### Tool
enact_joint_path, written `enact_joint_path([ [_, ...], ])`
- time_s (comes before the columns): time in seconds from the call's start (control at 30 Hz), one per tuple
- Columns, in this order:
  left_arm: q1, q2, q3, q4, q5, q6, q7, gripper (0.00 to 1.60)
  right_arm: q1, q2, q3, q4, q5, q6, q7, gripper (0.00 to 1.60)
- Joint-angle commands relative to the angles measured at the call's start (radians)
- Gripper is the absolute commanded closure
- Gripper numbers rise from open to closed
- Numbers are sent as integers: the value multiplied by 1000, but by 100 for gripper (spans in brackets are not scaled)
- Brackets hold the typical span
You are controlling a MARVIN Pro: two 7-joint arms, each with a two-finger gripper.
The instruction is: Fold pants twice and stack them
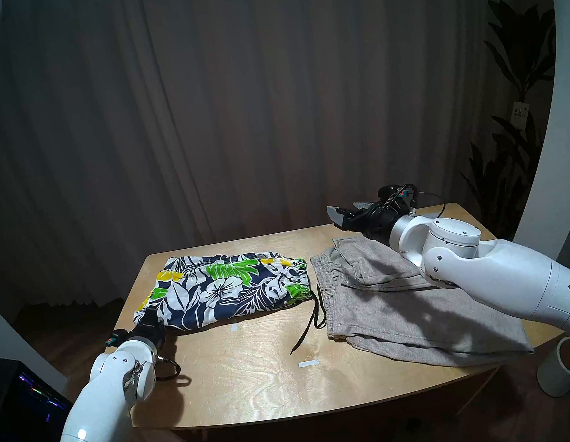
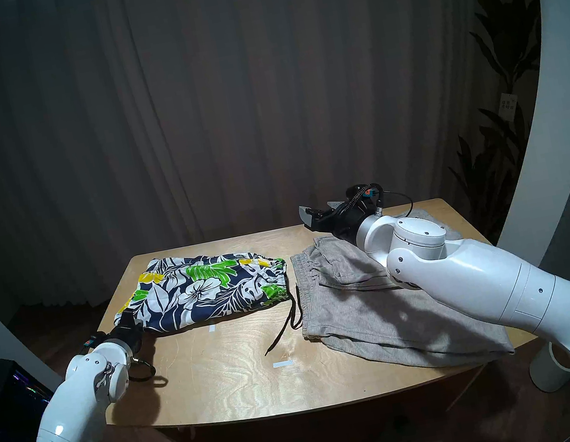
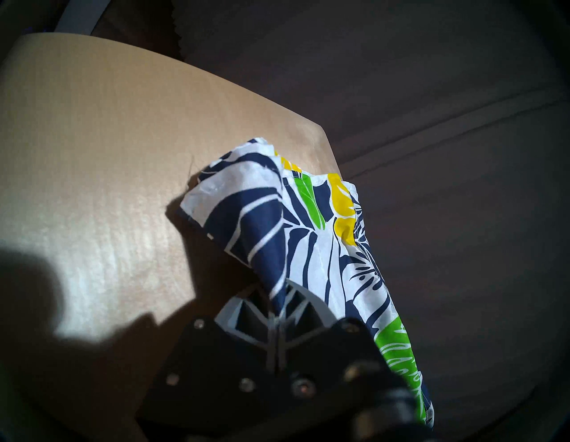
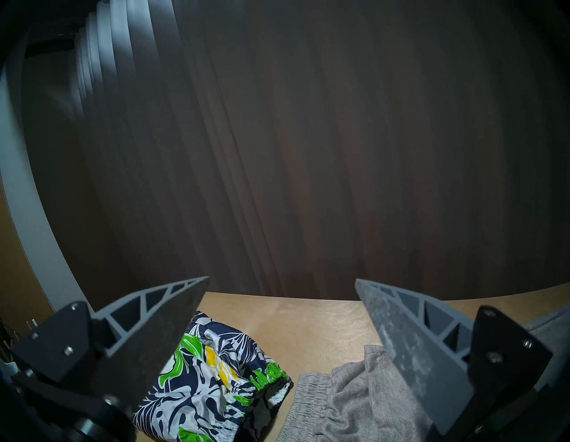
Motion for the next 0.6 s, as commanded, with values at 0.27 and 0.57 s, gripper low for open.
enact_joint_path([
  [0.27,99,41,-51,-64,7,-42,-12,160,33,-21,5,19,-5,5,16,0],
  [0.57,106,71,-86,-74,16,-43,-27,160,21,-15,10,12,2,-1,3,0],
])
